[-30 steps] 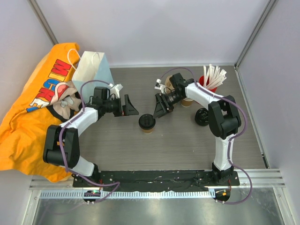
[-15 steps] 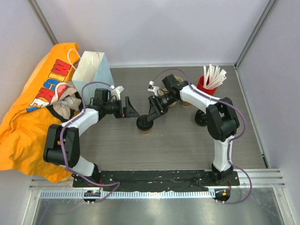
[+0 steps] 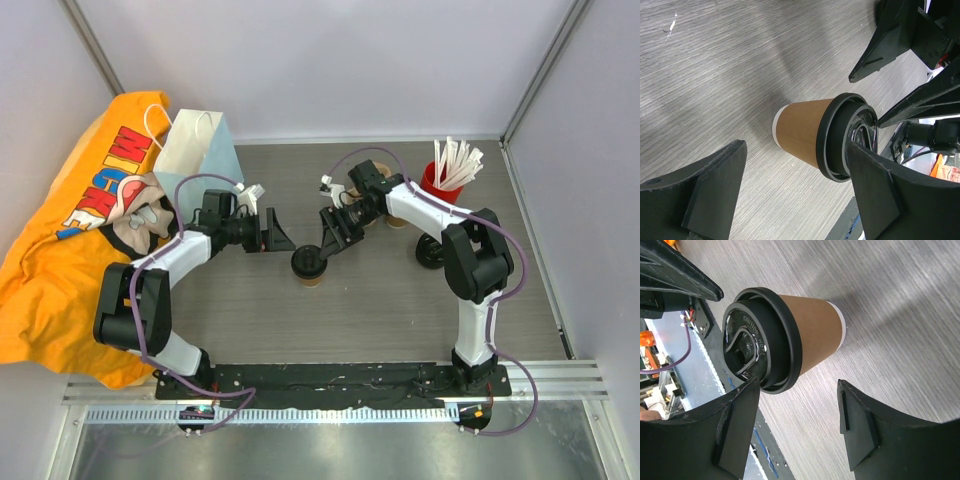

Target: Pack the takeout coffee

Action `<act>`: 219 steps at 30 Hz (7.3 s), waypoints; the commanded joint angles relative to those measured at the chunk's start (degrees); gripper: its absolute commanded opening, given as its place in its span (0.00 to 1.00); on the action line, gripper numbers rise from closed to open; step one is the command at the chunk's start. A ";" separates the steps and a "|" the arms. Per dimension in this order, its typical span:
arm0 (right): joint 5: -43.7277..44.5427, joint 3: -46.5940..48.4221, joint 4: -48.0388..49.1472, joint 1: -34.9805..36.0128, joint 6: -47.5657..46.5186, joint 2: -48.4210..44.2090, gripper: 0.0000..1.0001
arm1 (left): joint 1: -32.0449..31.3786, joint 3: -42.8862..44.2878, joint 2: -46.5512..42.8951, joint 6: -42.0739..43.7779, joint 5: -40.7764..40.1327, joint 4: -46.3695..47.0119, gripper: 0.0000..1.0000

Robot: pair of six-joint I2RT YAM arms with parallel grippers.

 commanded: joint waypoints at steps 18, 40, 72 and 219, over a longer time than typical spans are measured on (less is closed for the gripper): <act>5.31 8.13 -1.57 0.74 -3.78 2.91 0.72 | 0.09 0.23 2.28 2.36 1.30 -1.89 0.73; 2.68 14.38 -4.99 0.65 -5.80 5.38 0.92 | -2.20 1.11 0.96 4.03 2.88 -5.41 0.68; -0.71 -9.52 15.30 -8.32 13.61 -17.04 0.99 | 1.49 1.19 -4.49 -0.36 4.73 -0.05 0.73; 7.86 -14.63 19.26 2.32 14.41 -5.26 0.61 | -4.75 4.71 11.42 7.11 -9.25 -8.66 0.43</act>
